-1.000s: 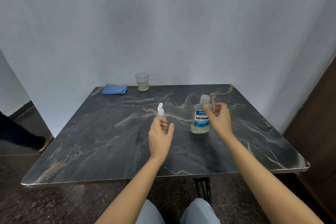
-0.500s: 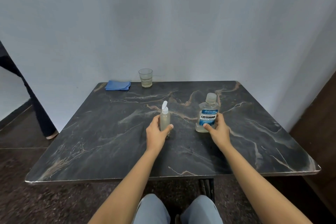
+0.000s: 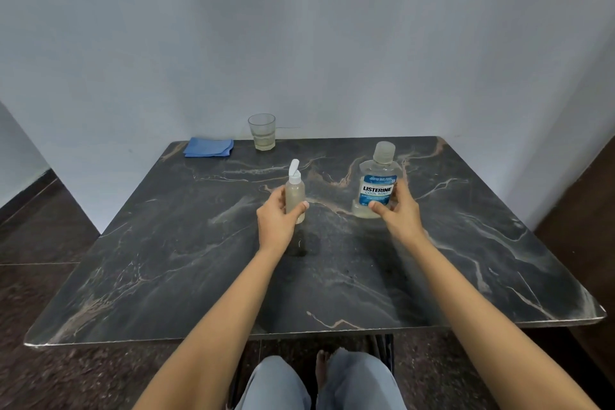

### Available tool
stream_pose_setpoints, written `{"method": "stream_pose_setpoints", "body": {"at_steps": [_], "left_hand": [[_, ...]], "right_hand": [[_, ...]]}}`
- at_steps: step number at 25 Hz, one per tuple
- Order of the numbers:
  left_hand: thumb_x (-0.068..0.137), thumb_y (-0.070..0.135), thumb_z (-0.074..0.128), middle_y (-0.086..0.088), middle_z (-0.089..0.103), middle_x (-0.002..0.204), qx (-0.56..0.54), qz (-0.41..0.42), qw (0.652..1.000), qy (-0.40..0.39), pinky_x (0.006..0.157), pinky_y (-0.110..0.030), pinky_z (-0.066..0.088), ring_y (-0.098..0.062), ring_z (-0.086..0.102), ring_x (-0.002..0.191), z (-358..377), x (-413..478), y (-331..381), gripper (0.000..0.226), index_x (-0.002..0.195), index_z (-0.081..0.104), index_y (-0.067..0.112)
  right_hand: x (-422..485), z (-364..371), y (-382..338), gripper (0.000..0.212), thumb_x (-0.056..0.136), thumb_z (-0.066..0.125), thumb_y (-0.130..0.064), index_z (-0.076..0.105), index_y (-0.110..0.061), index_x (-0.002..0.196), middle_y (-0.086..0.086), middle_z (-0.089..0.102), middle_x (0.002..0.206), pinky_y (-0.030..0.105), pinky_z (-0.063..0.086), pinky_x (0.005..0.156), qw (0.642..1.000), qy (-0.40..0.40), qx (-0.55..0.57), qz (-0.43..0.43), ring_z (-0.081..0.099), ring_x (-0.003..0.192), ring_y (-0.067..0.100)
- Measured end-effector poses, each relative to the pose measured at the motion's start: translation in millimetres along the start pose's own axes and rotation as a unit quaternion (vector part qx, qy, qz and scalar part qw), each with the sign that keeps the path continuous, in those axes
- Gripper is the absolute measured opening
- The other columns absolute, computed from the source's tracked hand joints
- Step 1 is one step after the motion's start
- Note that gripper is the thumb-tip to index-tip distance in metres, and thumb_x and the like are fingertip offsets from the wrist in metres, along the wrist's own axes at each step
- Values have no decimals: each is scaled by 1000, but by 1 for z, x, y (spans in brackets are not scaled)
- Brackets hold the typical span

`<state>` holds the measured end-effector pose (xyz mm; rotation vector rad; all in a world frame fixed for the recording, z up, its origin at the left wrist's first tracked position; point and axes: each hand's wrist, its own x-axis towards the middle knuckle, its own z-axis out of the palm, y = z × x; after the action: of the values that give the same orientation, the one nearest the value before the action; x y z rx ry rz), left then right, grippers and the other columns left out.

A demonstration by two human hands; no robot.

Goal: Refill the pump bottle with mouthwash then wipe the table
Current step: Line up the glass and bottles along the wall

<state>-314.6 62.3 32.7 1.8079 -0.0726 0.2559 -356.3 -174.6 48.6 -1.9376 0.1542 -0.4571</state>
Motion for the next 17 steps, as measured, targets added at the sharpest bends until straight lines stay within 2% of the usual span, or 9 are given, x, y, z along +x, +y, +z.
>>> {"method": "stream_pose_setpoints", "body": {"at_steps": [3, 10, 17], "left_hand": [[78, 25, 78, 4, 68, 105, 5, -2, 1000, -2, 78, -15, 49, -7, 65, 94, 4, 5, 0, 48, 121, 60, 16], [79, 24, 77, 6, 68, 98, 8, 1, 1000, -11, 72, -12, 47, -5, 65, 89, 7, 1, -5, 34, 109, 62, 24], [77, 24, 78, 1, 69, 107, 8, -4, 1000, -10, 86, -26, 54, -11, 66, 97, 7, 0, -16, 45, 119, 61, 17]], "right_hand": [[0, 2, 8, 47, 83, 69, -4, 47, -13, 123, -4, 59, 118, 24, 42, 94, 1000, -6, -10, 12, 56, 110, 12], [-8, -1, 21, 47, 83, 69, -3, 47, -15, 123, -4, 59, 119, 27, 43, 98, 999, -20, -8, 29, 55, 112, 12], [-10, 0, 22, 51, 85, 69, -6, 44, -18, 128, 1, 57, 132, 30, 41, 100, 999, -26, -12, 43, 51, 117, 11]]}}
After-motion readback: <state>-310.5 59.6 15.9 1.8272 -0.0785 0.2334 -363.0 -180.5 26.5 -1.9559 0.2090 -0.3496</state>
